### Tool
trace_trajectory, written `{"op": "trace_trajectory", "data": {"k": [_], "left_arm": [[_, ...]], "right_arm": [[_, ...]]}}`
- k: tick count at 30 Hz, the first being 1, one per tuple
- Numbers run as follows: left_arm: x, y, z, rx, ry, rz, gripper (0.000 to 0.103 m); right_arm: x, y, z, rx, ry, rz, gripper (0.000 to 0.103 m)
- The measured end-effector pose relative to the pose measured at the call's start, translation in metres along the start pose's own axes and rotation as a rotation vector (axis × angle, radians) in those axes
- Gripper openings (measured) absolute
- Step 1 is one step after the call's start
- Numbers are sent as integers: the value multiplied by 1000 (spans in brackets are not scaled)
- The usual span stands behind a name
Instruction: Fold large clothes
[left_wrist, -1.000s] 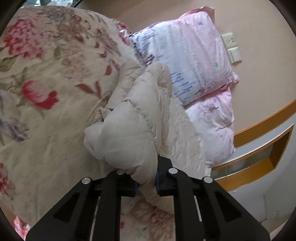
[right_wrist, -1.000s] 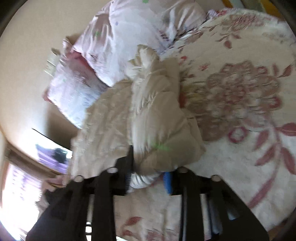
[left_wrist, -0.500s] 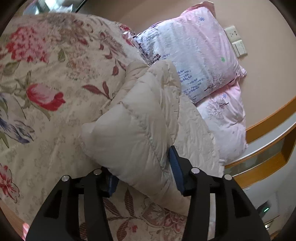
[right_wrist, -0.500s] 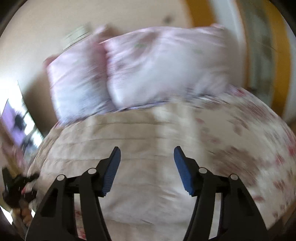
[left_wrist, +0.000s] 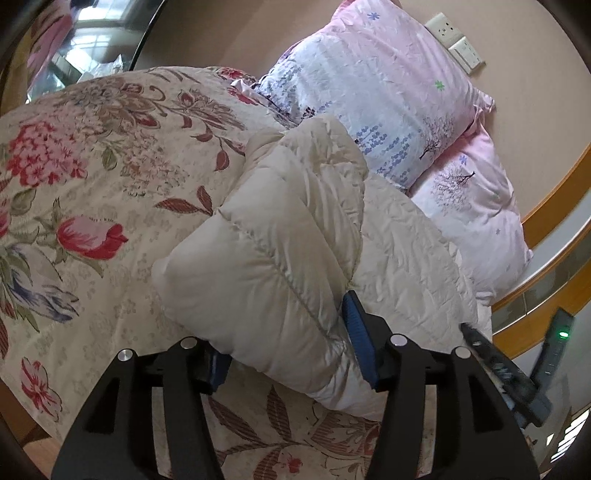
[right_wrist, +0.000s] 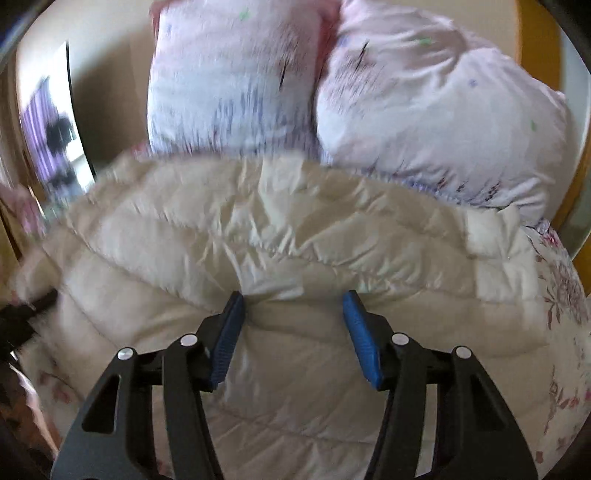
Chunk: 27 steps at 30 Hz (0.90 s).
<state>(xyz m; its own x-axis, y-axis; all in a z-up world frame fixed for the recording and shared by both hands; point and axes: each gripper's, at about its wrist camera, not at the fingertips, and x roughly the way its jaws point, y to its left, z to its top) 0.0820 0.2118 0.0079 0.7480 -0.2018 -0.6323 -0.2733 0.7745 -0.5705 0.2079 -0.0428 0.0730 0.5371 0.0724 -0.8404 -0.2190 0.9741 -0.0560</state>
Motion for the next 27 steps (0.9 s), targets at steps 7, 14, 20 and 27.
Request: {"op": "trace_trajectory", "data": {"k": [7, 14, 20, 27], "left_arm": [[-2, -10, 6, 59, -15, -16, 56], [2, -12, 12, 51, -12, -38, 55], [9, -10, 11, 26, -5, -37, 44], [-10, -48, 21, 158, -113, -115, 29]], "right_arm": [[24, 9, -10, -34, 44, -38, 61], [30, 3, -13, -24, 39, -25, 69], [32, 0, -11, -16, 48, -28, 74], [37, 3, -14, -21, 48, -46, 75]]}}
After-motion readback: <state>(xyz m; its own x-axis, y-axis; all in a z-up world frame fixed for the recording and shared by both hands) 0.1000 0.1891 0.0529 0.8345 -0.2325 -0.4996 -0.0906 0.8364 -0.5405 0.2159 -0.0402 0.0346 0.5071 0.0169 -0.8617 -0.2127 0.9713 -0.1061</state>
